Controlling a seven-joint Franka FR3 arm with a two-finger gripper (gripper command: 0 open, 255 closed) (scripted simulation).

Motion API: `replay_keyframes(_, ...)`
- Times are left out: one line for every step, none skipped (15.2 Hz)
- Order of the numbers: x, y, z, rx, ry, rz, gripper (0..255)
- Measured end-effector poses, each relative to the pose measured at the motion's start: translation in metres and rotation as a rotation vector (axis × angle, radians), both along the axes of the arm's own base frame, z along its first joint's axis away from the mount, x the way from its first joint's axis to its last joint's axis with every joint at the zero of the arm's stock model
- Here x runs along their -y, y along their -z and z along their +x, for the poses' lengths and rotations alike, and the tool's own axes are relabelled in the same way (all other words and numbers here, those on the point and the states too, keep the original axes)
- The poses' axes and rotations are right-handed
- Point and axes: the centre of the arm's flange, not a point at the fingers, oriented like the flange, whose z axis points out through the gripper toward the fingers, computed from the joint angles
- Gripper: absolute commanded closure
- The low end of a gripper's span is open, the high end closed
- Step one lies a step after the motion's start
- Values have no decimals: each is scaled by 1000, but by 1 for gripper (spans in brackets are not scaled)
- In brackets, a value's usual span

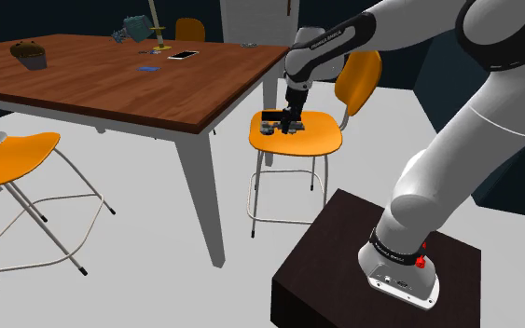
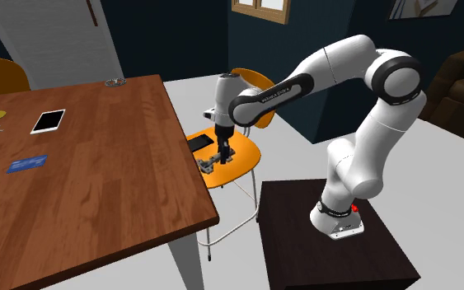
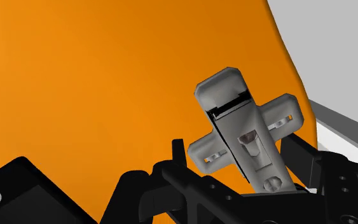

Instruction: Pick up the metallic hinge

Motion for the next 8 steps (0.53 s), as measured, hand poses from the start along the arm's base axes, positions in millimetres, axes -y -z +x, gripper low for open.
replay_keyframes(0, -6, -1, 0, 0, 0, 255)
replay_keyframes(1, -10, -1, 0, 0, 0, 255)
replay_keyframes(0, -16, 0, 0, 0, 0, 255)
replay_keyframes(0, -21, 1, 0, 0, 0, 255)
replay_keyframes(1, -27, 0, 0, 0, 0, 255)
replay_keyframes(0, -32, 0, 0, 0, 0, 255)
replay_keyframes(0, -37, 0, 0, 0, 0, 255)
replay_keyframes(1, -40, 0, 0, 0, 0, 255)
